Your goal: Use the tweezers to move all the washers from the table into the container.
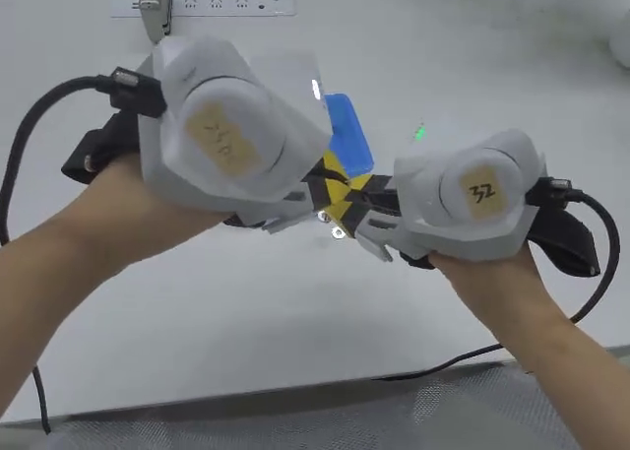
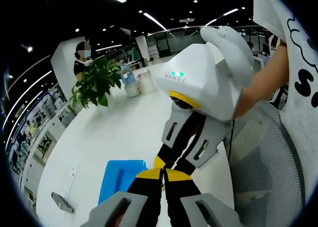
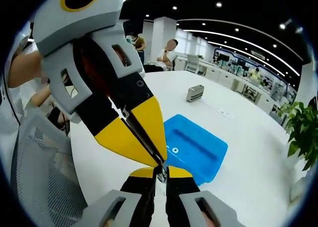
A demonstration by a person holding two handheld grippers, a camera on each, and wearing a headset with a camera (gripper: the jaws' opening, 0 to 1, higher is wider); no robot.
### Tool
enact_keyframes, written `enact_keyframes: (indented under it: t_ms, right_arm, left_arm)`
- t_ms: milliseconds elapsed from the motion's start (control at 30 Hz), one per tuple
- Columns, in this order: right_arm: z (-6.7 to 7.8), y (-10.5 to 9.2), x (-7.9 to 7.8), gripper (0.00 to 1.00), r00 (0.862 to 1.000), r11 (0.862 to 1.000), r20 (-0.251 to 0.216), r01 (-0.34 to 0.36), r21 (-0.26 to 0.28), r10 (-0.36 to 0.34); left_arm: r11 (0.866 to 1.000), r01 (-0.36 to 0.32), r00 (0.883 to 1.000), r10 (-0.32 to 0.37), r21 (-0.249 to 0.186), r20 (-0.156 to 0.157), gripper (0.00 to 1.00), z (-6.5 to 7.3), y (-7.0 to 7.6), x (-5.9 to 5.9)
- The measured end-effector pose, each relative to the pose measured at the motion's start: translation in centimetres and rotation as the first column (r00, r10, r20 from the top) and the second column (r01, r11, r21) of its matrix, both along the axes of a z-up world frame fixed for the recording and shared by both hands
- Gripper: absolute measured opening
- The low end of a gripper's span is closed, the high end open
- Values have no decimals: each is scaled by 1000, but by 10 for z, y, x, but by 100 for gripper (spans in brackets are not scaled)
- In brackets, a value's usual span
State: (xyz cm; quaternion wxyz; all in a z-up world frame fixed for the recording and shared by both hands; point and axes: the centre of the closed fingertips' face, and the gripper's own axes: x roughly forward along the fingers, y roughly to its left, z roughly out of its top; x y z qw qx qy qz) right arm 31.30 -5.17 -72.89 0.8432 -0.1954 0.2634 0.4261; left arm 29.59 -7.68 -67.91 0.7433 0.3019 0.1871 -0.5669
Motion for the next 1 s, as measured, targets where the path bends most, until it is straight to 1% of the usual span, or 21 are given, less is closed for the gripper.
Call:
enact_keyframes:
  t_ms: [33,67,100,167,233,333,400,433,500,600,667,767,800,900,967,1000]
  right_arm:
    - [2,1,1,2,1000,1000,4,-4,0,4]
    - [6,3,3,2,1000,1000,13,-10,2,10]
    - [8,4,4,2,1000,1000,19,-16,2,16]
    - [12,7,7,2,999,999,42,-33,-18,34]
    - [18,11,11,2,998,999,52,-42,-22,43]
    - [25,14,19,2,996,998,69,-50,-24,51]
    - [28,18,24,2,995,998,80,-56,-24,58]
    - [30,21,28,2,994,998,87,-61,-25,63]
    - [31,24,36,2,992,997,103,-73,-33,76]
    - [31,28,44,2,991,996,107,-79,-35,82]
    - [29,31,50,2,990,996,110,-82,-39,86]
    - [23,33,58,2,991,996,104,-83,-43,87]
    - [20,34,60,2,991,996,98,-82,-42,86]
    - [11,36,62,2,993,995,77,-84,-45,87]
    - [5,37,63,2,994,995,71,-84,-51,87]
    - [1,37,63,2,994,995,57,-87,-53,89]
  left_arm:
    - [1000,-16,1000,16,-6,13,0,2,2,3]
    - [997,-59,998,59,-42,-10,0,6,3,4]
    - [998,-51,999,51,-46,-16,0,8,4,3]
    - [998,-45,999,47,-48,24,0,12,8,7]
    - [997,-59,998,61,-57,29,0,17,10,10]
    - [995,-76,995,80,-69,55,0,23,14,17]
    - [994,-89,993,93,-62,68,0,23,18,24]
    - [994,-92,992,96,-55,87,0,23,19,28]
    - [994,-99,989,104,-50,107,0,24,22,34]
    - [992,-114,986,119,-48,120,0,23,25,43]
    - [991,-122,985,127,-49,118,0,22,27,49]
    - [991,-127,986,131,-49,103,0,17,30,57]
    - [991,-127,987,131,-46,95,0,13,30,60]
    - [992,-124,989,127,-33,82,0,3,32,63]
    - [991,-128,989,130,-36,69,0,-2,33,65]
    - [991,-130,990,131,-32,56,0,-7,33,66]
